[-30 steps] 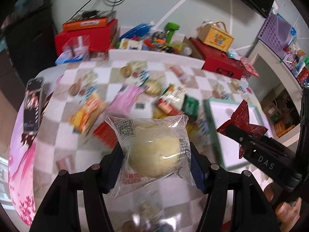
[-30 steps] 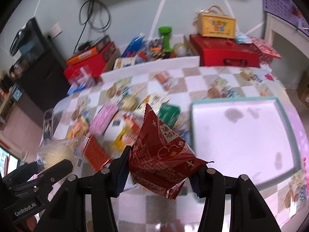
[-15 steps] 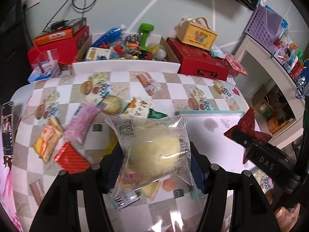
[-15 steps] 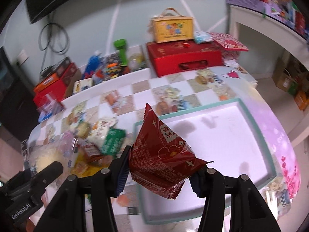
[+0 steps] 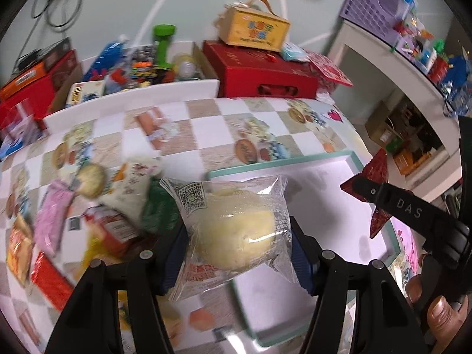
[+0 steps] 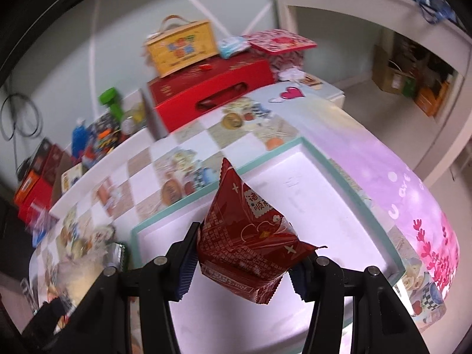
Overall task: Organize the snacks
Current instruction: 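Carry the bun with the left gripper while the right gripper carries the red bag to the tray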
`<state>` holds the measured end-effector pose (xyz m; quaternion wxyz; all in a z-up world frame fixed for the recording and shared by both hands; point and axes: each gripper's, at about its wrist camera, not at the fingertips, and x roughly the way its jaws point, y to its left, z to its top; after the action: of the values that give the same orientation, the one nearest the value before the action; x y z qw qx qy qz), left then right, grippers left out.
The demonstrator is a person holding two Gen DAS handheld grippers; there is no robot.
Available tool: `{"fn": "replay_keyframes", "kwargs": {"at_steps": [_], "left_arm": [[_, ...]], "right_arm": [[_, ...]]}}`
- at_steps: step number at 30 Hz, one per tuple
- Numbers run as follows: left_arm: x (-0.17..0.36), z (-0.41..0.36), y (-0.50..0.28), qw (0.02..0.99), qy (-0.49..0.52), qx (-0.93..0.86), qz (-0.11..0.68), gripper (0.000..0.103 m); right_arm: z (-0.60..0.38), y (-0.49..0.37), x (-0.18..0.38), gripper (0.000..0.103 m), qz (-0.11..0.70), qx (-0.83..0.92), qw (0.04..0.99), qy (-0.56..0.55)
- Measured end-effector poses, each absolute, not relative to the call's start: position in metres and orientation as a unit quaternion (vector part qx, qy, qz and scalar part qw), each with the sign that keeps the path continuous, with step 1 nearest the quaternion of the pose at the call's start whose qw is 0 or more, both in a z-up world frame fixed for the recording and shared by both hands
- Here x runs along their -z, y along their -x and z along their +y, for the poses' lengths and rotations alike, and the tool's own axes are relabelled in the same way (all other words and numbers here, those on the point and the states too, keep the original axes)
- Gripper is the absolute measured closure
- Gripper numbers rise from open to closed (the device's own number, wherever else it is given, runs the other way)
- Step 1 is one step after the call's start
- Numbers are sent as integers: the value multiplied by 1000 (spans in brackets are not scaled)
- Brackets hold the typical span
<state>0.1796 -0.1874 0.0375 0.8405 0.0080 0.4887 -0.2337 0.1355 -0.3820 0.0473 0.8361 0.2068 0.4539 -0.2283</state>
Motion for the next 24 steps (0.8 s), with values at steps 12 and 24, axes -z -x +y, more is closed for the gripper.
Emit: {"fn": "replay_keyframes", "kwargs": {"at_steps": [12, 24], "left_arm": [[1, -249, -200, 819, -29, 271, 504, 38], [31, -268, -209, 809, -31, 265, 523, 31]], "right_arm": [[-432, -141, -16, 47, 455, 265, 818, -229], [-460, -149, 8, 47, 466, 274, 802, -255]]}}
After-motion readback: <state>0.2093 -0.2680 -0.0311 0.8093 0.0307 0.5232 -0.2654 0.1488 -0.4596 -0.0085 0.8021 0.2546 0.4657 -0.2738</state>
